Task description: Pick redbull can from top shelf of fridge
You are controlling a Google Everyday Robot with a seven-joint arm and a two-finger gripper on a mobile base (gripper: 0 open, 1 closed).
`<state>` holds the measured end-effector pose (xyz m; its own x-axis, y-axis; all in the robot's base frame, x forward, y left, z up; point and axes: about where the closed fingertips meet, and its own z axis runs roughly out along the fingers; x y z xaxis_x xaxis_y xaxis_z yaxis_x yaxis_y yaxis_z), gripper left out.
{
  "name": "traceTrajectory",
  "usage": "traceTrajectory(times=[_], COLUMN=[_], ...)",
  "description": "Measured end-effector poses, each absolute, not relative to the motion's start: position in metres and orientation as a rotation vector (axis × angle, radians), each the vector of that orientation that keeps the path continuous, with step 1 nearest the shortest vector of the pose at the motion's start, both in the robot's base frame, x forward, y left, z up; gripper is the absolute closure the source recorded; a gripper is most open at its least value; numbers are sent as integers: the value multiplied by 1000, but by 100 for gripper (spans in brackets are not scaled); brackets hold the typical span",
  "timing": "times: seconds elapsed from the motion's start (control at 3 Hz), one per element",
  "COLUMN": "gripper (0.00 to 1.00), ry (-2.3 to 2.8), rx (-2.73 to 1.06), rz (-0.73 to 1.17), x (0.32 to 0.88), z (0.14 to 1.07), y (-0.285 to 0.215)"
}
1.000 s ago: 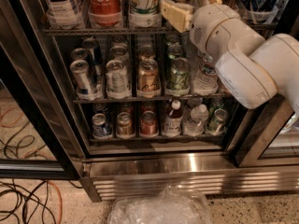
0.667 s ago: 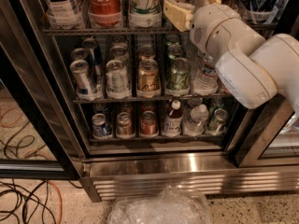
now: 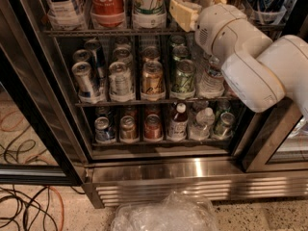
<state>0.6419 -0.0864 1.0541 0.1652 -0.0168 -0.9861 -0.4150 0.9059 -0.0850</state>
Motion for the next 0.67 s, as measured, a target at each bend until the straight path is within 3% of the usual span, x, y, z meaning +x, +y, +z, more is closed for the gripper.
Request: traceTrajectory(times=[0.67], gripper=[100], ry=[1384], rx=[-374], rz=[293], x=[640], z=[1057], y=[-87])
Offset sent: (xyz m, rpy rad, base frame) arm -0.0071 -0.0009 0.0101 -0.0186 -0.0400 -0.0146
